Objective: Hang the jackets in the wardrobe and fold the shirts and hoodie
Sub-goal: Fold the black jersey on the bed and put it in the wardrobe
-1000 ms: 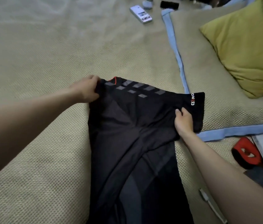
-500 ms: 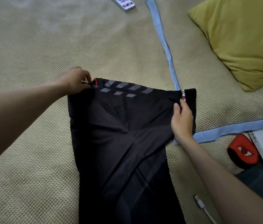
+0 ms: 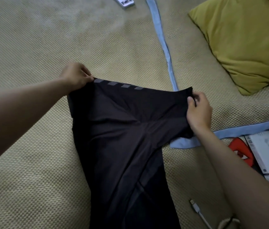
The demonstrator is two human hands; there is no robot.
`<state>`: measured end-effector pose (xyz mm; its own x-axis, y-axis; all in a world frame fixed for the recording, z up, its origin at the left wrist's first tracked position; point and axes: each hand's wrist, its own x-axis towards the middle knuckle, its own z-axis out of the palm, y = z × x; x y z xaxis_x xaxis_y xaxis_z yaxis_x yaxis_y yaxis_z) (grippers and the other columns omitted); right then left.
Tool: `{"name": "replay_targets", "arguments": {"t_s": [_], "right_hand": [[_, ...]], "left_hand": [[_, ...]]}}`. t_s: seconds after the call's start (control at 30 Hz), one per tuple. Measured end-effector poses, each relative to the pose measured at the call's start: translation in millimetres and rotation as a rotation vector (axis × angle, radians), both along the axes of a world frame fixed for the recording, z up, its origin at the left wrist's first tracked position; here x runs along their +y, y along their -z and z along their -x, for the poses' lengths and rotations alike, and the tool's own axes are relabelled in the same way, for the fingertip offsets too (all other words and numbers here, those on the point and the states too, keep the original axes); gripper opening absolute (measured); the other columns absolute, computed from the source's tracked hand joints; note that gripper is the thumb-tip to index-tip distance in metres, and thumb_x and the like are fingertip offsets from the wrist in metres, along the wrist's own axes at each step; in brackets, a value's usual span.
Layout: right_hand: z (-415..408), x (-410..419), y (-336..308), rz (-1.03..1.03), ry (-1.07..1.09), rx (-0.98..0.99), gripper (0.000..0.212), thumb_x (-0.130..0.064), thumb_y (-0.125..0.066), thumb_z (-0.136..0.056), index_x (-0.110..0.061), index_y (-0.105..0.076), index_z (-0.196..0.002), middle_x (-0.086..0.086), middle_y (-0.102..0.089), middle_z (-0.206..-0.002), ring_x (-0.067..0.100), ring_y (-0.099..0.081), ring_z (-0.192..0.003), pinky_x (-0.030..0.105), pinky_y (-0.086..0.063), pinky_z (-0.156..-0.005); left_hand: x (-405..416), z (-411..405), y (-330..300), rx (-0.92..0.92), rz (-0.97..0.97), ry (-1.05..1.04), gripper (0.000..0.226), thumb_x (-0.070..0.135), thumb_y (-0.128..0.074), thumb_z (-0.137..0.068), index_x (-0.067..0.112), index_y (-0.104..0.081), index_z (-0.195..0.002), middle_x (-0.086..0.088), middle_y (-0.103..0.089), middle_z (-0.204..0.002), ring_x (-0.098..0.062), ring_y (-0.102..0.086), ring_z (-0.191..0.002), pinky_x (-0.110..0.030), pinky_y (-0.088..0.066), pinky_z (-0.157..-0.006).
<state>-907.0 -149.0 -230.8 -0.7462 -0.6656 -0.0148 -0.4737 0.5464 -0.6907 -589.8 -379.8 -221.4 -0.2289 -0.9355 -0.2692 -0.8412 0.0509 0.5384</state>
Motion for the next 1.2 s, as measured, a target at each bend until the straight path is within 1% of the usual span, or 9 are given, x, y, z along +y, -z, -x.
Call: {"name": "replay_targets", "arguments": {"t_s": [0.17,0.37,0.43,0.5,0.67,0.87,1.03,1.13,1.2], "right_hand": [[-11,8,-13,-0.019,0.039,-0.138,0.04,-0.039,-0.058,-0.1,-0.015,-0.043,-0.129,-0.003,-0.06,-0.08,0.008,-0.059,-0.074,0.026,-0.044,-0.066],[-22,53,-2,-0.084,-0.123,-0.111,0.052,-0.007,-0.067,-0.089,-0.021,-0.036,-0.129,-0.003,-0.061,-0.095,0.01,-0.061,-0.074,0.026,-0.049,-0.063],[-19,59,-5,-0.009,-0.081,-0.165,0.051,0.002,-0.065,-0.09,-0.019,-0.039,-0.128,0.001,-0.061,-0.101,0.016,-0.064,-0.072,0.026,-0.054,-0.05],[-16,62,-9,0.02,-0.059,-0.174,0.049,0.006,-0.065,-0.09,-0.017,-0.041,-0.126,0.0,-0.06,-0.103,0.02,-0.067,-0.074,0.025,-0.054,-0.045],[-17,75,-9,-0.14,-0.123,0.08,0.041,-0.006,-0.072,-0.09,-0.015,-0.045,-0.12,0.002,-0.056,-0.11,0.013,-0.054,-0.091,0.031,-0.044,-0.076],[-50,99,-18,-0.203,-0.099,0.198,0.028,-0.029,-0.067,-0.095,-0.014,-0.045,-0.105,0.003,-0.056,-0.105,0.019,-0.052,-0.082,0.032,-0.035,-0.066],[-107,123,-12,-0.573,-0.135,-0.087,0.052,-0.064,-0.055,-0.092,-0.019,-0.054,-0.066,0.0,-0.065,-0.075,0.025,-0.061,-0.076,0.037,-0.046,-0.071],[-116,123,0,-0.539,-0.065,-0.191,0.063,-0.07,-0.061,-0.084,-0.014,-0.052,-0.055,0.001,-0.066,-0.066,0.023,-0.061,-0.07,0.037,-0.048,-0.072],[-119,121,10,-0.477,-0.042,-0.363,0.061,-0.07,-0.07,-0.076,-0.018,-0.046,-0.053,-0.001,-0.057,-0.056,0.02,-0.056,-0.06,0.035,-0.043,-0.066]], "left_hand": [[36,17,9,-0.138,0.271,0.171,0.037,0.031,-0.064,-0.092,0.017,-0.058,-0.126,-0.011,-0.057,-0.128,-0.032,-0.05,-0.124,-0.049,-0.037,-0.108],[90,16,3,-0.127,0.396,0.408,0.032,0.027,-0.063,-0.09,0.016,-0.059,-0.12,-0.011,-0.055,-0.122,-0.034,-0.049,-0.118,-0.047,-0.027,-0.112],[106,13,6,-0.144,0.396,0.443,0.032,0.027,-0.063,-0.089,0.017,-0.06,-0.119,-0.01,-0.055,-0.123,-0.034,-0.05,-0.118,-0.047,-0.028,-0.111],[117,5,10,-0.184,0.359,0.36,0.035,0.03,-0.063,-0.088,0.018,-0.058,-0.12,-0.011,-0.054,-0.124,-0.034,-0.049,-0.118,-0.048,-0.031,-0.108],[116,-27,19,-0.17,0.117,-0.224,0.059,0.036,-0.067,-0.087,0.007,-0.047,-0.133,-0.02,-0.044,-0.138,-0.04,-0.046,-0.127,-0.054,-0.038,-0.105],[103,-51,25,0.319,-0.181,-0.509,0.074,0.061,-0.072,-0.072,0.005,-0.059,-0.117,-0.004,-0.067,-0.111,-0.023,-0.065,-0.103,-0.037,-0.055,-0.093],[79,-41,31,0.537,-0.216,-0.559,0.03,0.037,-0.071,-0.092,0.007,-0.069,-0.1,-0.008,-0.069,-0.101,-0.01,-0.064,-0.071,-0.021,-0.054,-0.063],[56,-34,37,0.604,-0.235,-0.611,0.026,0.032,-0.071,-0.093,0.014,-0.059,-0.077,-0.007,-0.067,-0.09,-0.004,-0.062,-0.058,-0.017,-0.053,-0.052],[43,-35,46,0.575,-0.216,-0.66,0.025,0.03,-0.072,-0.092,0.018,-0.054,-0.079,-0.006,-0.066,-0.096,-0.011,-0.065,-0.07,-0.019,-0.053,-0.053]]}}
